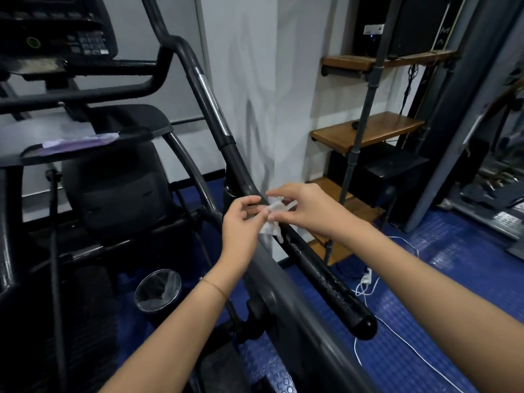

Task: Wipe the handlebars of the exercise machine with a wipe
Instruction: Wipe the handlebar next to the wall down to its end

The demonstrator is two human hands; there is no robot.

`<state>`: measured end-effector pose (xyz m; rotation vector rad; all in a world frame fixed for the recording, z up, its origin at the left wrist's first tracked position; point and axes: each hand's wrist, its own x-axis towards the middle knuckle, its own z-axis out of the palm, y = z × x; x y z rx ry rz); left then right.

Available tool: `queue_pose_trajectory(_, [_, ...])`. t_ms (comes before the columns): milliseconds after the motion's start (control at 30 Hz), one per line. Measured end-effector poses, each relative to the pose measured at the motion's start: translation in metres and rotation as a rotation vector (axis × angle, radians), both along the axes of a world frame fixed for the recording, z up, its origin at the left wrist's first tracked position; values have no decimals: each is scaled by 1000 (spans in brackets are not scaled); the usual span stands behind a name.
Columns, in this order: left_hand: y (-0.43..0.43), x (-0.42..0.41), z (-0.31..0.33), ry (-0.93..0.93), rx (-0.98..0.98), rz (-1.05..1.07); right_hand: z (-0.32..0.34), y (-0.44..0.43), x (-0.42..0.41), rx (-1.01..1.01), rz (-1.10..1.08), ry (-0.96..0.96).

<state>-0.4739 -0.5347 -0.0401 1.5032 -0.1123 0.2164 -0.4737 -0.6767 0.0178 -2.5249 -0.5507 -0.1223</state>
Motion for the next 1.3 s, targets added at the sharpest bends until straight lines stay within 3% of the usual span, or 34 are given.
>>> queue_pose_trajectory(133, [2,7,14,262,-199,-140,-9,2,0,181,-133,-102])
queue_pose_trajectory(233, [10,28,9,289,-59,4,-8,-6,-1,224,-129,-76])
queue_pose_trajectory(333, [13,49,3,412,105,115,-5,-11,-2,-37,-26,-91])
queue_pose_trajectory(433, [6,56,5,507,77,76,-10,-10,-5,-314,74,-62])
queue_pose_trajectory(533, [-1,62,14,530,92,32,-16,-9,-12,-428,80,6])
queue_pose_trajectory(667, [-3,65,23,582,126,-1,-20,-5,-11,-359,27,-26])
queue_pose_trajectory(867, [-5,61,34,648,151,-24,-17,-16,-18,-467,192,-63])
queue_pose_trajectory(967, [-5,59,32,572,176,-28,-20,-18,-18,-468,230,-110])
queue_pose_trajectory(1133, [-7,55,44,697,42,-32,-18,-32,-18,-454,324,-59])
queue_pose_trajectory(1300, [-9,51,41,623,94,21,-28,-33,-14,-430,346,-105])
